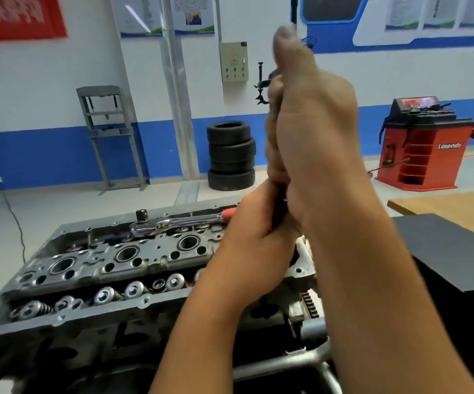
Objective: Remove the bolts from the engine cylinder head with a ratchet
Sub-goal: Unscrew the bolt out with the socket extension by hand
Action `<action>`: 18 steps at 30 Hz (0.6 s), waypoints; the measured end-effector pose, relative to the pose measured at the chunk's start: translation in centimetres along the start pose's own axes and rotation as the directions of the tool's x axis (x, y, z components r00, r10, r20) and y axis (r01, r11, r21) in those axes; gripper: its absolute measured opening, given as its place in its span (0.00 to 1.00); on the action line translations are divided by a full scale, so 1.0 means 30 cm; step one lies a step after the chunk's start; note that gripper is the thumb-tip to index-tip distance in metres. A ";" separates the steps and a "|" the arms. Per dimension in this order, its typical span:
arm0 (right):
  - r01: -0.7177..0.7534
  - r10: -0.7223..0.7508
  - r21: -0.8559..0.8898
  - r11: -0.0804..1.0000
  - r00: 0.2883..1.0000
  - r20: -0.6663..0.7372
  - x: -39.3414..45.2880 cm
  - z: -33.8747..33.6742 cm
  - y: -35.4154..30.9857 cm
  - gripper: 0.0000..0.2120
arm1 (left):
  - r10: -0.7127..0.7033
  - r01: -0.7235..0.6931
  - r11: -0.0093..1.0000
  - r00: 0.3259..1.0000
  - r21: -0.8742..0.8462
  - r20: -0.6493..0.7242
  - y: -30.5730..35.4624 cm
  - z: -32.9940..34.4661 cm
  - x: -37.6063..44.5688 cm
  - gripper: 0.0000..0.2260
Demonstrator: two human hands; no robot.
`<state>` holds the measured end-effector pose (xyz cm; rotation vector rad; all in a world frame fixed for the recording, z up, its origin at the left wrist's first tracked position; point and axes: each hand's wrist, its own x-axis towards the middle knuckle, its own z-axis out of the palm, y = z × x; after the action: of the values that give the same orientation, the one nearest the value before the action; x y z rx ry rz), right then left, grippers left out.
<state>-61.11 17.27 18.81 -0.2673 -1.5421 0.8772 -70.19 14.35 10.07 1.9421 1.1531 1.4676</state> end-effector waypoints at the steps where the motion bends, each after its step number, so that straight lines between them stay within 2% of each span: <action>1: -0.126 0.116 0.100 0.987 0.988 0.104 0.000 -0.018 0.007 0.25 | 0.011 -0.010 0.999 1.000 -0.045 0.023 0.014 -0.008 -0.013 0.11; 2: -0.243 0.191 0.209 0.947 0.951 0.243 -0.003 -0.033 -0.005 0.23 | 0.009 -0.006 0.997 0.999 -0.071 0.043 0.006 -0.012 -0.010 0.10; 3: -0.317 0.231 0.287 0.904 0.927 0.296 0.000 -0.063 -0.009 0.23 | -0.004 0.008 0.998 0.998 -0.062 0.057 -0.002 -0.015 0.000 0.10; 4: -0.335 0.247 0.323 0.885 0.926 0.284 -0.001 -0.080 -0.010 0.23 | -0.008 0.009 0.999 0.999 -0.032 0.045 -0.007 -0.009 0.005 0.09; 6: -0.273 0.256 0.277 0.921 0.962 0.097 -0.001 -0.088 0.008 0.21 | -0.012 0.012 0.999 1.000 0.032 -0.020 0.006 0.010 0.015 0.09; 8: -0.122 0.143 0.151 0.981 0.979 -0.142 0.003 -0.058 0.032 0.17 | -0.027 0.029 0.999 0.994 0.019 -0.110 0.011 0.026 0.016 0.11; 10: -0.012 0.027 0.052 0.999 0.954 -0.299 -0.001 -0.019 0.064 0.15 | -0.056 0.046 0.997 0.978 -0.055 -0.201 -0.002 0.030 0.017 0.11; 12: 0.044 -0.052 -0.031 0.999 0.927 -0.371 -0.008 0.000 0.092 0.13 | -0.046 0.027 0.997 0.968 -0.077 -0.247 -0.008 0.026 0.019 0.11; 15: 0.083 -0.078 0.003 0.997 0.945 -0.318 -0.016 -0.009 0.100 0.10 | -0.070 0.055 0.990 0.991 -0.133 -0.113 0.000 0.017 0.015 0.10; 18: 0.067 -0.038 0.195 0.979 0.988 -0.150 -0.019 -0.036 0.098 0.09 | -0.077 0.073 0.977 0.997 -0.203 -0.014 0.001 0.004 0.012 0.08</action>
<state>-60.92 19.30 16.37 -0.1413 -1.3093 0.9425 -70.05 14.66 10.26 1.7313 1.0312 1.5066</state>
